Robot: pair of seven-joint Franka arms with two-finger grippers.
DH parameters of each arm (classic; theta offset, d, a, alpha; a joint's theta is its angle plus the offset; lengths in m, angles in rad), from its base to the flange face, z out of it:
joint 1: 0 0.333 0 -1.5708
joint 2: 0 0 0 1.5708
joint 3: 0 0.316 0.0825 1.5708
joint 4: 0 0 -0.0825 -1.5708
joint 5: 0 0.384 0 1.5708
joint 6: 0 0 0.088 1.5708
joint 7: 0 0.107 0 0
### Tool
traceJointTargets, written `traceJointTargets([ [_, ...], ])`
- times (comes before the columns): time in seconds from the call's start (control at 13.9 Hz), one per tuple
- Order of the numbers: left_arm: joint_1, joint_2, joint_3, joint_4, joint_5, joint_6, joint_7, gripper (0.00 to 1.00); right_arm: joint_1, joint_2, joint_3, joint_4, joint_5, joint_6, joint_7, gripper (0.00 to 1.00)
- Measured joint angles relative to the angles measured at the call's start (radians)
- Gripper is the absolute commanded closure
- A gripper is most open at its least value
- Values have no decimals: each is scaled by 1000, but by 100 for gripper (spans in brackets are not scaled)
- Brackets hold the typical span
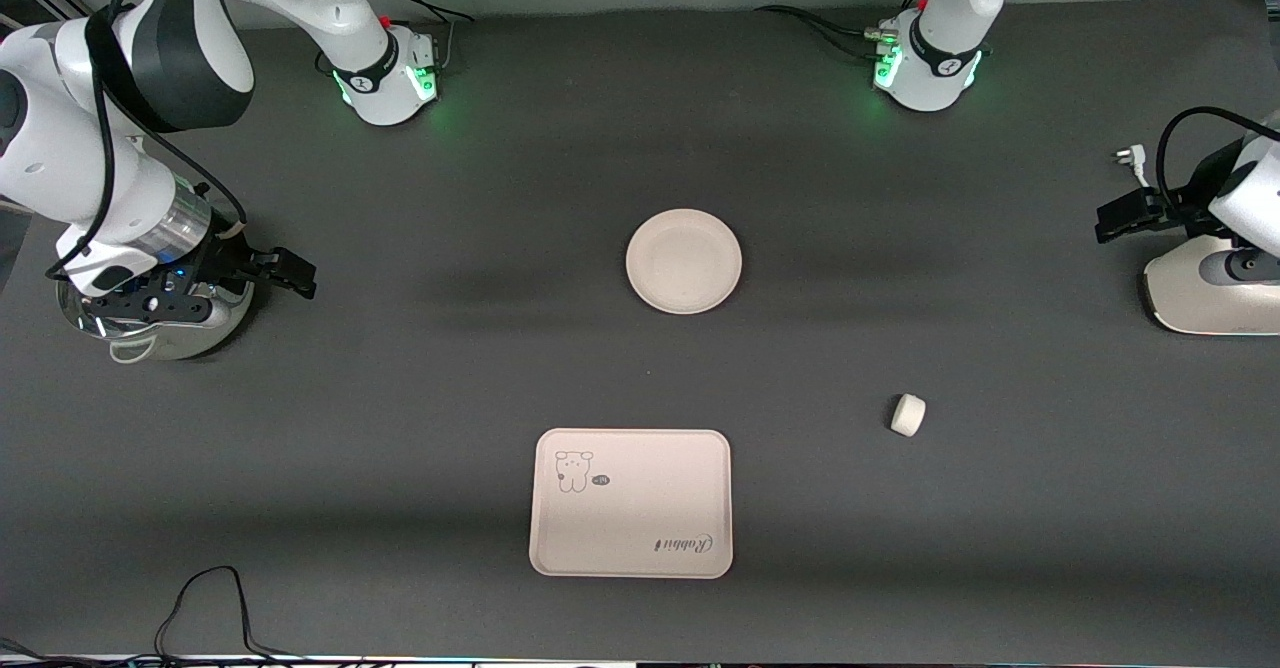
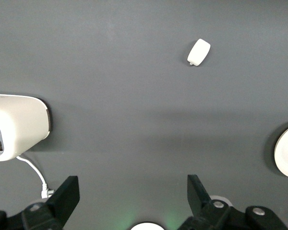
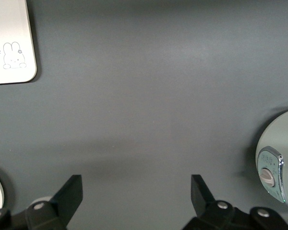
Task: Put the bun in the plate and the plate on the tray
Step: 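Move the left gripper toward the white bun while the right gripper approaches the plate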
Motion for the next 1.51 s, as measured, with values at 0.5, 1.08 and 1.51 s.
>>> traceJointTargets([
  [0.5, 19, 20, -3, 44, -2, 0, 70, 0, 1, 0, 5, -1, 0, 0, 0, 0],
  [1.08, -65, 245, -131, 146, -5, 84, 20, 0, 7, 41, 183, -5, 6, 90, 259, 0],
  [1.51, -112, 538, -130, 190, 45, 334, -31, 0, 13, 174, 339, -8, 15, 284, 406, 0],
])
